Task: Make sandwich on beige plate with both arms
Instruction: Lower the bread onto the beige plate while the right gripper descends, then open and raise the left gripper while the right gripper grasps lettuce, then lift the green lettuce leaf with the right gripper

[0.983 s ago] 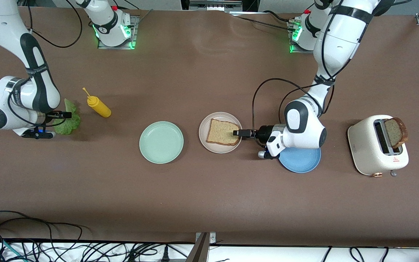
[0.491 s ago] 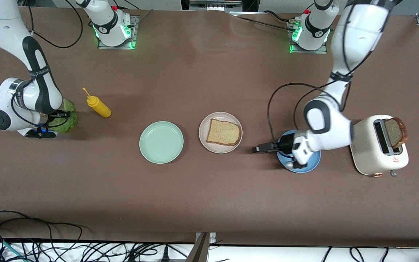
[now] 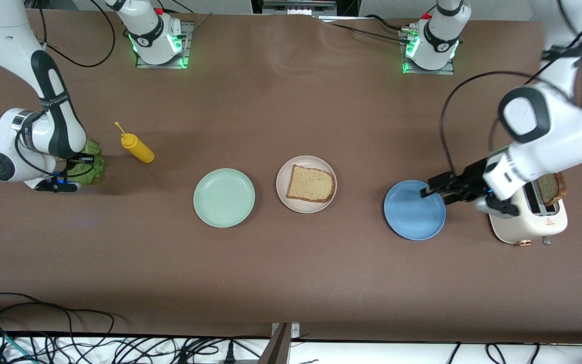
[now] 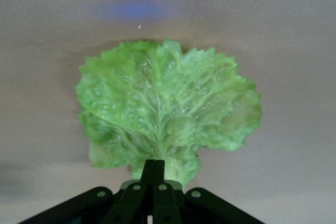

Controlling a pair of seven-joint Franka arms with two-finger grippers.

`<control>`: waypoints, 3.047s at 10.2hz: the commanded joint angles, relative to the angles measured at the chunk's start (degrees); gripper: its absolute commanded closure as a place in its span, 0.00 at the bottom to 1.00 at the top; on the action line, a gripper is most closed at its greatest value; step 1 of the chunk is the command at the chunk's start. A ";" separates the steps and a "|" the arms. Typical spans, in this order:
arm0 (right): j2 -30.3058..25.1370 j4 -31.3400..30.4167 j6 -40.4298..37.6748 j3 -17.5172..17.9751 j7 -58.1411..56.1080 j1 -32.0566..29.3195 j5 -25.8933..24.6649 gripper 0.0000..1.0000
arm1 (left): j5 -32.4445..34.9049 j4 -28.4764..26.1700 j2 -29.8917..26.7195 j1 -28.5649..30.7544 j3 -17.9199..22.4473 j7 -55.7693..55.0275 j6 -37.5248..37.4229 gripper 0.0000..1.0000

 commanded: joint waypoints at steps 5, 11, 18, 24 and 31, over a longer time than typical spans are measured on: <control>-0.40 13.66 -16.92 0.66 -1.11 -0.24 -0.23 1.00 | 28.75 5.04 -18.25 4.27 -0.48 0.37 -24.10 0.00; 4.17 11.12 -9.97 0.66 -2.69 -0.69 0.21 0.39 | 29.03 15.26 -17.65 6.29 -4.16 -16.98 -36.17 0.00; 8.83 10.67 -7.33 0.66 -2.78 -0.69 0.21 0.40 | 29.56 25.28 -10.00 7.88 -7.78 -23.36 -44.00 0.00; 8.05 11.20 -8.46 0.66 -2.78 -0.42 0.21 1.00 | 28.85 25.10 -9.91 0.58 1.54 -23.27 -44.00 0.00; 2.95 32.51 -36.45 0.66 -2.78 7.55 -0.31 1.00 | 28.85 24.84 -9.91 0.40 1.36 -23.27 -44.09 0.00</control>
